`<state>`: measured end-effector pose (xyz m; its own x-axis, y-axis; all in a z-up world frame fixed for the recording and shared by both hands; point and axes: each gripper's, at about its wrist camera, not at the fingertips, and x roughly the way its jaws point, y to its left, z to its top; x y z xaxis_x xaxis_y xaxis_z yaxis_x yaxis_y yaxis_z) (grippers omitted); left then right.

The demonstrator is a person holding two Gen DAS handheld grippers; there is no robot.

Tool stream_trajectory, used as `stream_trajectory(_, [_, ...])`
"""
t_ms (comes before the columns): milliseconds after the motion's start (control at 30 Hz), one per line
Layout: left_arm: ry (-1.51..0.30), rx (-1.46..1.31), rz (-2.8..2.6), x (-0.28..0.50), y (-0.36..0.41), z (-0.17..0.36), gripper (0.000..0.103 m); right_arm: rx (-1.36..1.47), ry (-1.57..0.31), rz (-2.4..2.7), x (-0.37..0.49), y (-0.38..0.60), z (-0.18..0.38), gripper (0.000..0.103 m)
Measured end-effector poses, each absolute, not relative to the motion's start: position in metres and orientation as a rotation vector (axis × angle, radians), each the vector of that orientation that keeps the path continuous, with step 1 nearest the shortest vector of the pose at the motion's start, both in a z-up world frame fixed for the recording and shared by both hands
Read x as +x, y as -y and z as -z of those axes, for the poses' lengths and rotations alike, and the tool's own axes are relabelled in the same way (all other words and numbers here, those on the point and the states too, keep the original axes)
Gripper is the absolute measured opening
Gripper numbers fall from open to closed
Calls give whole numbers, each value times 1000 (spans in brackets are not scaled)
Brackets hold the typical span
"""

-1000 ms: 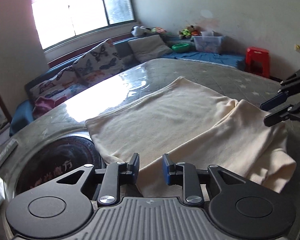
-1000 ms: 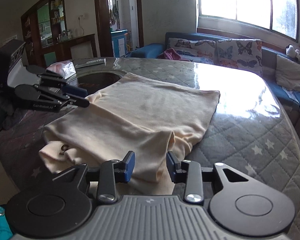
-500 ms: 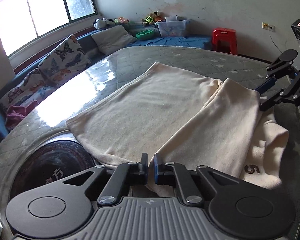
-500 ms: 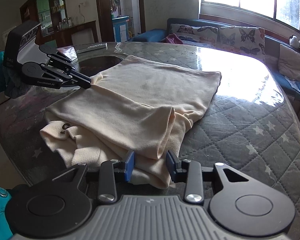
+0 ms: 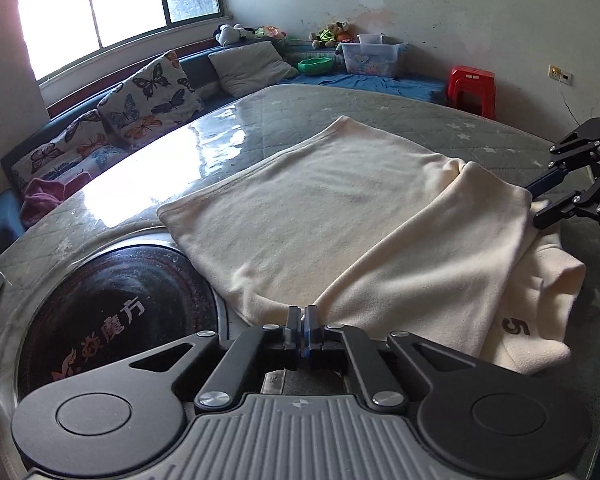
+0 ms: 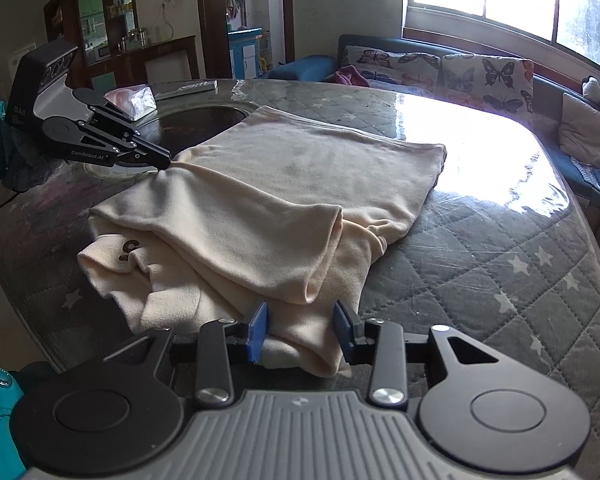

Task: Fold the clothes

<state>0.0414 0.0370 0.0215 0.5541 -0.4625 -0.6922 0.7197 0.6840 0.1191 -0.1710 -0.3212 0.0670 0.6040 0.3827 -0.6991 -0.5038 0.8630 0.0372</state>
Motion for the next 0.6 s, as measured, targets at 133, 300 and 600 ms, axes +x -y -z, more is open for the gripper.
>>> stream_trajectory(133, [-675,416,648,43,-40,-21,2,-168,-765,-516,-170,321,-67,37])
stream_trajectory(300, [-649,295,650,27,-45,-33,4,-171,-762,-516,-171,319,-67,39])
stream_trajectory(600, [-688,294,646,4,-36,-12,4,-193,-752,-522,-170,314,-65,43])
